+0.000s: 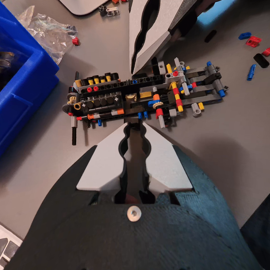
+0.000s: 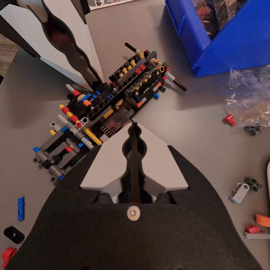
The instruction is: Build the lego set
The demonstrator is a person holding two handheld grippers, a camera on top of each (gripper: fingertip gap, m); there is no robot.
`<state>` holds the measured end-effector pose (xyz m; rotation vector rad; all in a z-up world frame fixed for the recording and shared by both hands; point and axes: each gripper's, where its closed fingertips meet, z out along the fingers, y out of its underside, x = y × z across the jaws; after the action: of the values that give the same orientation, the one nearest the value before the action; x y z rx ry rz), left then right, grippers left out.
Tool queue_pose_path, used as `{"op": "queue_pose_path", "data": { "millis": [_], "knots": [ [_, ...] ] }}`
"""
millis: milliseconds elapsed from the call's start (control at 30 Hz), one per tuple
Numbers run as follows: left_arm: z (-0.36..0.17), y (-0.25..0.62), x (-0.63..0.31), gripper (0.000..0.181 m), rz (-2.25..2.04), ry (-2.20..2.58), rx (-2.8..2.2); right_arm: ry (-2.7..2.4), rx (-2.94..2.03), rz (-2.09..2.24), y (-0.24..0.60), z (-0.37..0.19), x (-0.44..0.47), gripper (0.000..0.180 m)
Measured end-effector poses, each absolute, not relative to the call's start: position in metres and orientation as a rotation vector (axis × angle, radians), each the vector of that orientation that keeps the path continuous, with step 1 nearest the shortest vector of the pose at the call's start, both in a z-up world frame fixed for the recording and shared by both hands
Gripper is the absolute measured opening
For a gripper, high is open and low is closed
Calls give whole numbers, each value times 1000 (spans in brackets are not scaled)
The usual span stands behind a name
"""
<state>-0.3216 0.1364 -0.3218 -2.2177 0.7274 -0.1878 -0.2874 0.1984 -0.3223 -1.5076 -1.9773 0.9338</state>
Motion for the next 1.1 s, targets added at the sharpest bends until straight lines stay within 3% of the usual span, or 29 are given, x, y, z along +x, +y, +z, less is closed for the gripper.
{"op": "queue_pose_path", "data": {
  "millis": [533,733,833,933,1100],
  "knots": [
    [-320,119,-306,9,-262,670,-2243,-2002,-1505,947,196,-323,-286,0],
    [-322,116,-317,39,-208,652,-2235,-2005,-1506,953,196,-323,-286,0],
    [-324,120,-315,37,-233,666,-2233,-2005,-1506,953,196,-323,-286,0],
    [-326,121,-313,21,-246,683,-2245,-2006,-1506,955,196,-323,-286,0],
    [-327,124,-311,12,-236,697,-2245,-2007,-1506,955,196,-324,-286,0]
  ]
}}
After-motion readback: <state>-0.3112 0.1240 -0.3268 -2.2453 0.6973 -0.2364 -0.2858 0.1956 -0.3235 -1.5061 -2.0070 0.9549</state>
